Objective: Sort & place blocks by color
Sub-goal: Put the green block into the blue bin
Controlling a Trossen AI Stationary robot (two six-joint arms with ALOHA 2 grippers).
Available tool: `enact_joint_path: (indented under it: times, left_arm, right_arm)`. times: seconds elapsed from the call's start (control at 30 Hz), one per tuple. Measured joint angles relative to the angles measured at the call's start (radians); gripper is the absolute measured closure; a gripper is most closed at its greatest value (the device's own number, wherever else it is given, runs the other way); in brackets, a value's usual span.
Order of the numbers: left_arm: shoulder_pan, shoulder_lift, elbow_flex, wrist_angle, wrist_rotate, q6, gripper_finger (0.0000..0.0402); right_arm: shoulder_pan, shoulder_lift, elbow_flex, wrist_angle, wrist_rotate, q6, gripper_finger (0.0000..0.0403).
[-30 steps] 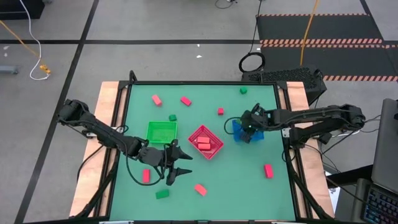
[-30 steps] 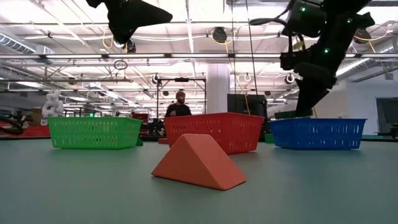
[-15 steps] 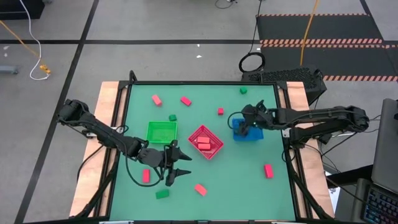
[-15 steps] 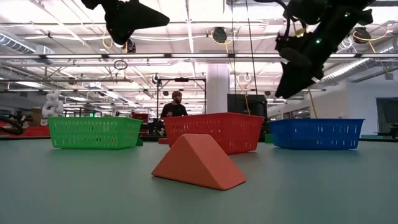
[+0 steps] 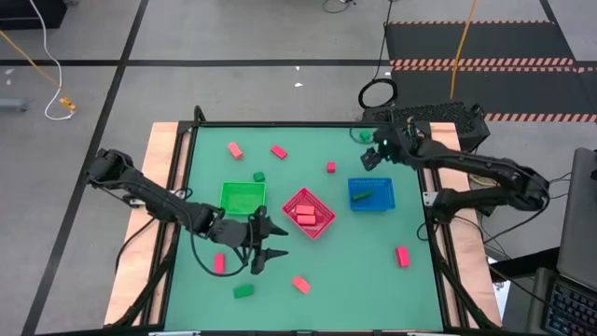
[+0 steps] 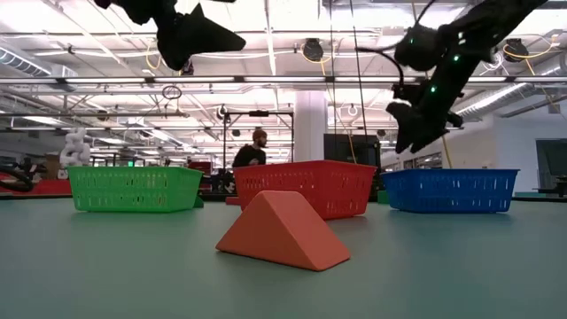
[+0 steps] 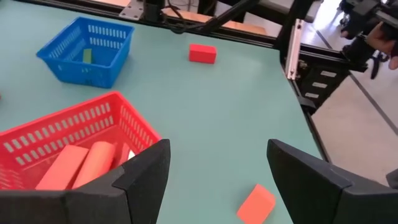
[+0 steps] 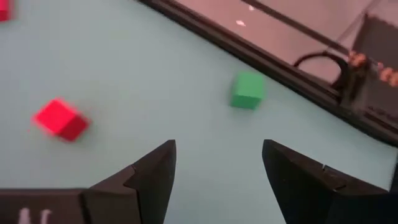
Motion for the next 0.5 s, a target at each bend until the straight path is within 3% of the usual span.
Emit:
enact_joint_path:
  times: [0.2, 0.5]
  left_arm:
    - [0.032, 0.0, 0.0, -0.018, 0.0, -0.008, 0.0131]
    - [0.079, 0.0, 0.0, -0.021, 0.001, 0.011, 0.0131]
  right_arm:
    - [-0.123, 0.092, 0.0, 0.082, -0.091, -0.073, 0.0176]
    - [-0.172, 0.28, 0.052, 0.158, -0.121, -0.151, 0.0181]
